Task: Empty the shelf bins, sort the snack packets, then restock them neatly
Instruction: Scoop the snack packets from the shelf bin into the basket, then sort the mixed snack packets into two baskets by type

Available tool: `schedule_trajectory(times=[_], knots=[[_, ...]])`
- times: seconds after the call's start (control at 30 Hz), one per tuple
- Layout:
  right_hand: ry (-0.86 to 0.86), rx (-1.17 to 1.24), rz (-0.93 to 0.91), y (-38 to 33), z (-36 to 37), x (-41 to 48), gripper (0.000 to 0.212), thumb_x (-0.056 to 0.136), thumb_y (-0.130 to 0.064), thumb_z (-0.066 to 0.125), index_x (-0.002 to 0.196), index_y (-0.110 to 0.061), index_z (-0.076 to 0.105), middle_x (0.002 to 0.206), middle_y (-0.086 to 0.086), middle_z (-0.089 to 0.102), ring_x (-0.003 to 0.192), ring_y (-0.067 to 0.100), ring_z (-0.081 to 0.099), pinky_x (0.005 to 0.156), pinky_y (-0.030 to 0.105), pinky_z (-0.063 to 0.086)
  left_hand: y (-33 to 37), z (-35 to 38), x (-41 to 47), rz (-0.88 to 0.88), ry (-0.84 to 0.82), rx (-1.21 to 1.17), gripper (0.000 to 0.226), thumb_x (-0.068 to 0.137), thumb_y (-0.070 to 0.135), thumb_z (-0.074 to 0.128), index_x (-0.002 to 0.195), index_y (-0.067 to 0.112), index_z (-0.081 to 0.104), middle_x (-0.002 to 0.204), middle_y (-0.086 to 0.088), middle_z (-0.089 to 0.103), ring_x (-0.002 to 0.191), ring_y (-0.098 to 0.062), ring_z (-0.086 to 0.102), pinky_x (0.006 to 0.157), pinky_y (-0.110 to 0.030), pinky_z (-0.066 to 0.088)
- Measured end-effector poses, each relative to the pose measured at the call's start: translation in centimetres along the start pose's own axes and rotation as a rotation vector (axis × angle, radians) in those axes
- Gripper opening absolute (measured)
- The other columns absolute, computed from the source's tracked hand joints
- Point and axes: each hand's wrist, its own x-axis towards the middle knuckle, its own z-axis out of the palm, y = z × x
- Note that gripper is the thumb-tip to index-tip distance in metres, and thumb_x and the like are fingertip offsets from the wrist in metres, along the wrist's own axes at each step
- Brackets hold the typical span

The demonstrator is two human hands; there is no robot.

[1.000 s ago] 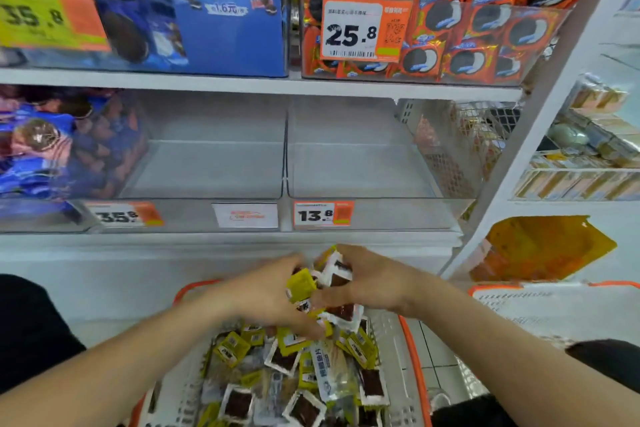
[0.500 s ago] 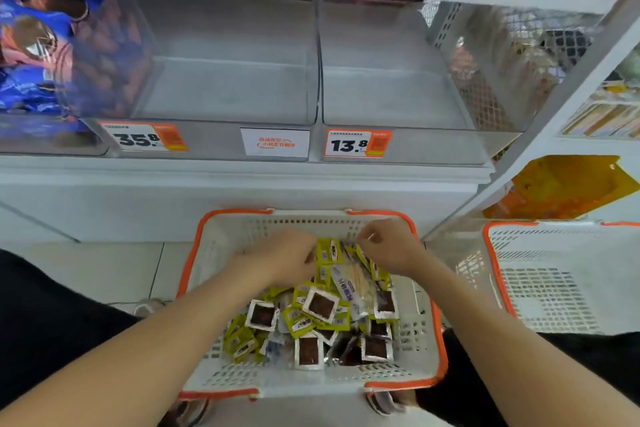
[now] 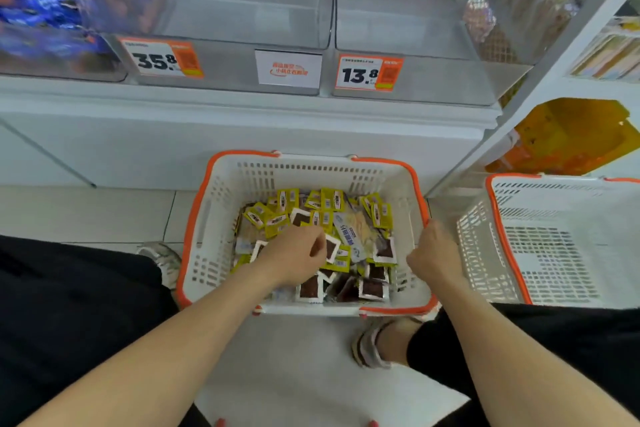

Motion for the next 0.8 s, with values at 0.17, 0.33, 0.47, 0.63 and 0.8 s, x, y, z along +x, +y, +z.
schedule_trajectory(times=[0.17,0.33,0.47,0.63,0.8], knots=[[-0.107,-0.168,-0.213,-3.3,-0.1,0.8,0.021,0.078,-0.005,0.069,0.079,-0.009,0.048,0.092,0.012,0.057,0.076,0.028,0.059,0.055,0.030,0.041,-1.7,1.3,-1.6,0.046,-0.059,0.070,0.014,0.098,0.044,0.060,0.104,0.031,0.059,0.099,0.012,0.063,0.088,-0.009,0.060,0.081,-0.042,0.057],[-0.161,0.178,-0.195,-7.0,2.6,0.7,0.038,0.075,-0.010,0.067,0.110,-0.009,0.053,0.099,0.012,0.065,0.085,0.034,0.070,0.057,0.037,0.057,-2.2,1.8,-1.3,0.076,0.017,-0.026,0.039,0.103,0.042,0.059,0.137,0.025,0.050,0.125,0.005,0.059,0.110,-0.017,0.060,0.093,-0.037,0.050],[-0.440,0.571,-0.227,-8.6,3.7,-0.1,0.046,0.086,-0.017,0.064,0.132,-0.024,0.059,0.087,0.013,0.077,0.067,0.032,0.076,0.057,0.046,0.064,-2.3,2.4,0.0,-0.006,-0.005,-0.135,0.048,0.104,0.043,0.058,0.146,0.022,0.045,0.139,0.000,0.060,0.123,-0.020,0.060,0.102,-0.039,0.050],[-0.552,0.552,-0.379,-8.5,1.6,0.1,0.030,0.102,-0.026,0.060,0.131,-0.026,0.066,0.097,0.006,0.078,0.081,0.025,0.077,0.076,0.046,0.065,-0.8,3.4,1.9,-0.092,0.157,0.142,0.035,0.106,0.043,0.052,0.128,0.016,0.050,0.123,-0.006,0.062,0.107,-0.029,0.063,0.086,-0.049,0.056],[0.195,0.212,-0.208,2.2,-2.3,5.6,0.046,0.090,-0.011,0.061,0.136,-0.020,0.061,0.118,0.011,0.070,0.110,0.031,0.064,0.097,0.047,0.053,2.5,5.1,2.9,-0.166,0.187,0.496,0.038,0.099,0.002,0.041,0.137,0.000,0.038,0.136,-0.024,0.037,0.101,-0.037,0.060,0.069,-0.042,0.047]])
